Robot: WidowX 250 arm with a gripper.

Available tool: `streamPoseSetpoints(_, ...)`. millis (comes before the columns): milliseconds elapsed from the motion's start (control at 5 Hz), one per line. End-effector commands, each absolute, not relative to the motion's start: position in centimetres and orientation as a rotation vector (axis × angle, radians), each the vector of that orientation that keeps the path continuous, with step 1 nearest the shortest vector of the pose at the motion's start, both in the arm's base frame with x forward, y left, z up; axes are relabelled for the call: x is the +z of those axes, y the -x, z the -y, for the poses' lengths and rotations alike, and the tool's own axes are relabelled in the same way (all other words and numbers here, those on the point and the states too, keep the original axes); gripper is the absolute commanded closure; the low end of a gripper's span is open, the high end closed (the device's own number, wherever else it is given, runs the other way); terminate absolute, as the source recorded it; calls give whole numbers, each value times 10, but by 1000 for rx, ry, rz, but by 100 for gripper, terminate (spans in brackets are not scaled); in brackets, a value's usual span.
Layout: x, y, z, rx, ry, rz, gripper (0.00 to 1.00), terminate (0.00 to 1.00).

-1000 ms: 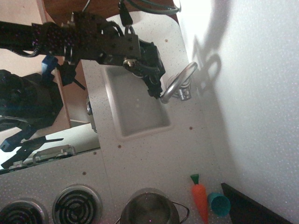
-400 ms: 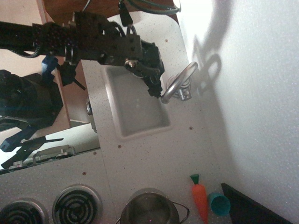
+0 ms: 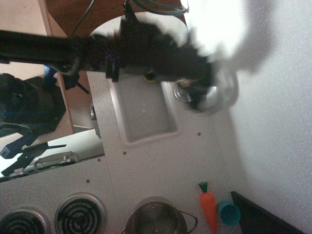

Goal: Turn faucet right

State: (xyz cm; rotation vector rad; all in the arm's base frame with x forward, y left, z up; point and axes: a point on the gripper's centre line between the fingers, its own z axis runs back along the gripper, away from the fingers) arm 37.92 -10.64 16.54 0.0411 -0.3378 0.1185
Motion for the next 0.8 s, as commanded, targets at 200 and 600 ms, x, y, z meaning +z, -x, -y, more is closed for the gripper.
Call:
streamPoseSetpoints(200,166,-365,141,110,-9,300,0,0)
streamPoseSetpoints(600,166,-365,141,110,-9,300,0,100)
